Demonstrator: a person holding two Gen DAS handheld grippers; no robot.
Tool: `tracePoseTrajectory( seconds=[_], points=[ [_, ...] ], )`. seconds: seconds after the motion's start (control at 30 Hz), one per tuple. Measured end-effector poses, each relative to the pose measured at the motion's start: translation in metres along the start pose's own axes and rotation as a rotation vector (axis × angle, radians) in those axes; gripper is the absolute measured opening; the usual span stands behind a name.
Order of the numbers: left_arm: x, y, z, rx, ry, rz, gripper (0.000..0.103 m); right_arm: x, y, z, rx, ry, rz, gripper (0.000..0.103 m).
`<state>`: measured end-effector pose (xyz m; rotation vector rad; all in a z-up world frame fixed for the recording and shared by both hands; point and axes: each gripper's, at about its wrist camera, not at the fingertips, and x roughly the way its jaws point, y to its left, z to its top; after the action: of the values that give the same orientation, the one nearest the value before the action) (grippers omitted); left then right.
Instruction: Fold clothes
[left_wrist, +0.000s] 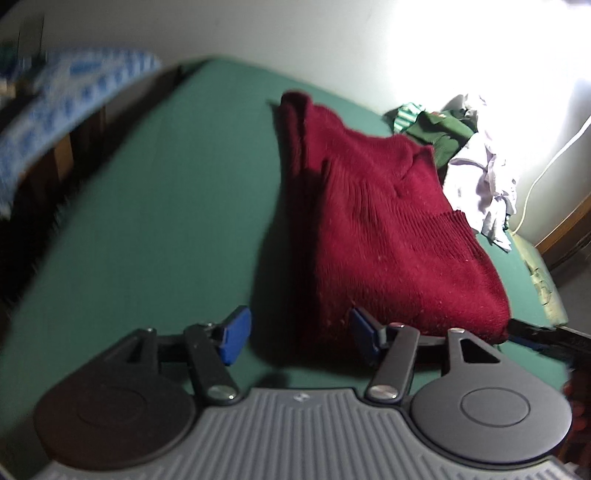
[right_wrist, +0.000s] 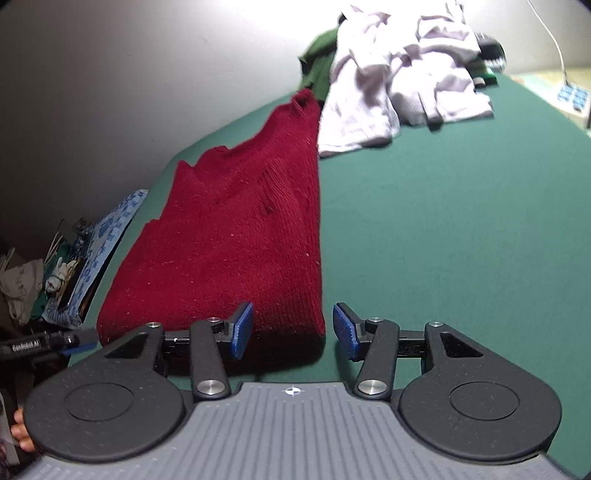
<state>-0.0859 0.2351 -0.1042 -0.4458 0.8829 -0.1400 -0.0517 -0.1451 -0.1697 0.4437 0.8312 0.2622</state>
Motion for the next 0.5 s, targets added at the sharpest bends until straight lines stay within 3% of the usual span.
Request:
tracePoseTrajectory(
  seconds=[0.23,0.5],
  points=[
    [0.016,0.003,0.003,-0.096,0.002,-0.07,0.063,0.012,0.005,-0.002,0.003,0.024,-0.011,0.053],
    [0.026,-0.002,0.004,-0.083,-0.012,-0.108,0.052,0.018,0.01,-0.003,-0.022,0.003,0.004,0.052]
  ],
)
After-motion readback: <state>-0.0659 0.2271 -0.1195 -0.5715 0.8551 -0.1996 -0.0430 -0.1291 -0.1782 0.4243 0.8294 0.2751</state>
